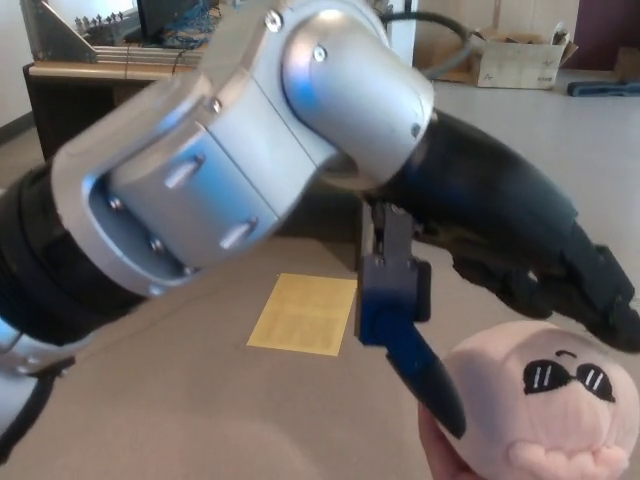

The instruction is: The robot extends its left hand to pick up an emotional support dumpling from the palm of a person and brings its hand down by its side. Then it extends its arm again to hand the dumpling back to the person.

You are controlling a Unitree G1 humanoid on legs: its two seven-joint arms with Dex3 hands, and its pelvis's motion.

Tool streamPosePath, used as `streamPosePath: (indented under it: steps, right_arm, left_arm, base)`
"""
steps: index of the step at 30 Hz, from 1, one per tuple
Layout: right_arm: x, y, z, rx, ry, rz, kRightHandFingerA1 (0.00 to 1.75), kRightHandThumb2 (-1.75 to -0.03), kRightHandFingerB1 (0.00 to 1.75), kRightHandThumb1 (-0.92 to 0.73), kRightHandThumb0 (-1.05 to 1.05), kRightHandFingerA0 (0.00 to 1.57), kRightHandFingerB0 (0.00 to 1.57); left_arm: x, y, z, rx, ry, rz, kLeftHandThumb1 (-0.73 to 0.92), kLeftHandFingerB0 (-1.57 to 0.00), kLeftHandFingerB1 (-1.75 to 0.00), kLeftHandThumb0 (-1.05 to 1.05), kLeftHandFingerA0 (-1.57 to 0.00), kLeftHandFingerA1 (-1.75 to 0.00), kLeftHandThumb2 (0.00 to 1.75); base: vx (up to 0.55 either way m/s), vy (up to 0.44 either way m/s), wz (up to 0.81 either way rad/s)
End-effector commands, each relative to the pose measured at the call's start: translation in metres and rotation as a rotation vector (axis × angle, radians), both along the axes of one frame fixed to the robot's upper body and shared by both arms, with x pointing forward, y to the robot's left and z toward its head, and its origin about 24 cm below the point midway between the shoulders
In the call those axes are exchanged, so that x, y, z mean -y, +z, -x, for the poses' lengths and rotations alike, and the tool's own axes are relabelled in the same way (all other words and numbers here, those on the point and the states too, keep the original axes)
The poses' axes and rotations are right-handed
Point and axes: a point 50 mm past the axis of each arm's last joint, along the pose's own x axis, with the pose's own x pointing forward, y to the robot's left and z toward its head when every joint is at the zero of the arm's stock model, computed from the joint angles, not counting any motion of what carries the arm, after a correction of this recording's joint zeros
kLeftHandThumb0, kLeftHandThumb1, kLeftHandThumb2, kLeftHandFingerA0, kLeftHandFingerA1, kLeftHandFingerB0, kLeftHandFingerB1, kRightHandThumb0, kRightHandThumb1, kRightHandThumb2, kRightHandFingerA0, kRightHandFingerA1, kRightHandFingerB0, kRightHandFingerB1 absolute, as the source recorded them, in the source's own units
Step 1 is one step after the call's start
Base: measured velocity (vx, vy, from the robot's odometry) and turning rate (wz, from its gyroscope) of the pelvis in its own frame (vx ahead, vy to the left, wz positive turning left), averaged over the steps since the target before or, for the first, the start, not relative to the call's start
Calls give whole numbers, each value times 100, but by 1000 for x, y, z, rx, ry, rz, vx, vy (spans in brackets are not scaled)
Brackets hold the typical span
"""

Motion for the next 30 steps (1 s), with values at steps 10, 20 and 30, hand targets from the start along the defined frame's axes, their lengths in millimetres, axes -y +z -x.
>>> streamPosePath:
  steps: [10, 20, 30]
  right_arm:
    - [-2, 8, -9, -78, 85, 167, 67, -66, 41, -86, -65, 71, 54]
    - [-7, 1, -16, -179, 14, 14, 99, -65, 50, -86, -51, 65, 62]
    - [-9, 2, -19, -187, 17, 8, 99, -65, 50, -86, -51, 65, 62]
  left_arm:
    - [11, -29, 2, 78, -36, 11, 39, 0, 0, -61, 0, -1, 84]
    - [8, -47, 2, 253, -82, 27, 31, 0, -7, -58, 0, -18, 85]
    - [4, -67, 2, 306, -126, 352, -24, -11, -51, -27, -20, -56, 67]
  base:
    - [0, 0, 0]
    - [0, 0, 0]
    - [0, 0, 0]
